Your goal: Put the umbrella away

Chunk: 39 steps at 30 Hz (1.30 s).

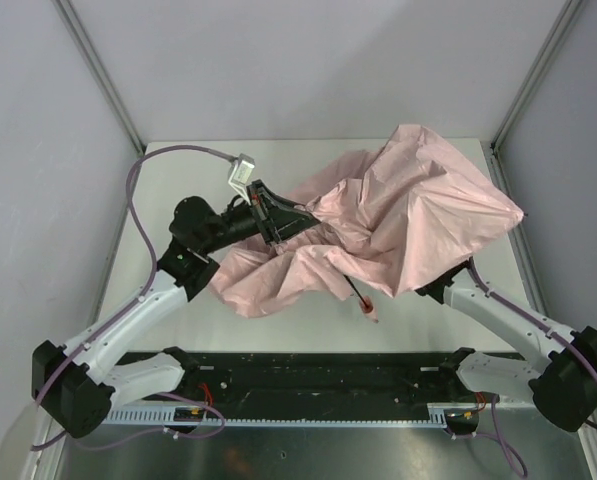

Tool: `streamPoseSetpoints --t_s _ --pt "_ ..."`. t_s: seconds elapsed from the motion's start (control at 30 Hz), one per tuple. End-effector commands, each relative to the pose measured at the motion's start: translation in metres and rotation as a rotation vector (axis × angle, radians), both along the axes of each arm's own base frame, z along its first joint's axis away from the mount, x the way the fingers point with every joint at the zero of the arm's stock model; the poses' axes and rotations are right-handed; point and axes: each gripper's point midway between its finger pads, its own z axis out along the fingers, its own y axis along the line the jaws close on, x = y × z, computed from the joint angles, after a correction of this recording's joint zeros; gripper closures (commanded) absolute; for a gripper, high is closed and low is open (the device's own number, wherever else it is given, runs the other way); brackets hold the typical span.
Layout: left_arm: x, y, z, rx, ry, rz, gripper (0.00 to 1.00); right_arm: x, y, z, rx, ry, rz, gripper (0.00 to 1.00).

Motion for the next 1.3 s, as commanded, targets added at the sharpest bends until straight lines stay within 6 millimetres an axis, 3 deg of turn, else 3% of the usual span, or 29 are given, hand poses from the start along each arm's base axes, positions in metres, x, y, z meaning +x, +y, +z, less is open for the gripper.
streamPoseSetpoints --t_s 0.0,0.1,0.17,0.5,0.67,0.77,0.83,0.9,1.03,1.17,1.27 --pt "0.003 0.006 0.01 -0.036 0.002 -0.03 0.94 0.006 -0.003 0.023 0.041 -0.042 -0.101 0.66" --pt "0.003 0.011 0.013 -0.043 -0.005 -0.034 0.99 0.021 -0.011 0.009 0.011 0.08 -0.231 0.37" --pt "0.002 0.013 0.014 -0.046 0.001 -0.042 1.0 0.025 -0.018 -0.005 -0.013 0.139 -0.292 0.29" --pt "0.009 0.022 0.01 -0.054 0.046 -0.045 1.0 0.008 -0.059 -0.058 -0.031 0.384 -0.461 0.21" --pt "0.039 0.038 -0.006 -0.079 0.173 0.055 1.0 0.0 -0.098 -0.102 -0.167 0.545 -0.646 0.18" --pt "0.061 0.054 -0.021 -0.088 0.252 0.12 1.0 -0.018 -0.109 -0.11 -0.195 0.608 -0.662 0.22" --pt "0.077 0.069 -0.035 -0.095 0.306 0.189 1.0 -0.035 -0.105 -0.097 -0.149 0.637 -0.601 0.31" --pt "0.089 0.081 -0.045 -0.102 0.337 0.24 1.0 -0.053 -0.091 -0.071 -0.054 0.646 -0.492 0.36" --pt "0.098 0.091 -0.047 -0.096 0.325 0.287 1.0 -0.084 -0.061 -0.011 0.167 0.534 -0.333 0.34" --pt "0.101 0.094 -0.052 -0.077 0.324 0.321 1.0 -0.082 -0.028 0.029 0.262 0.399 -0.402 0.28" --pt "0.102 0.097 -0.053 -0.061 0.312 0.341 1.0 -0.061 -0.003 0.031 0.146 0.329 -0.549 0.28"
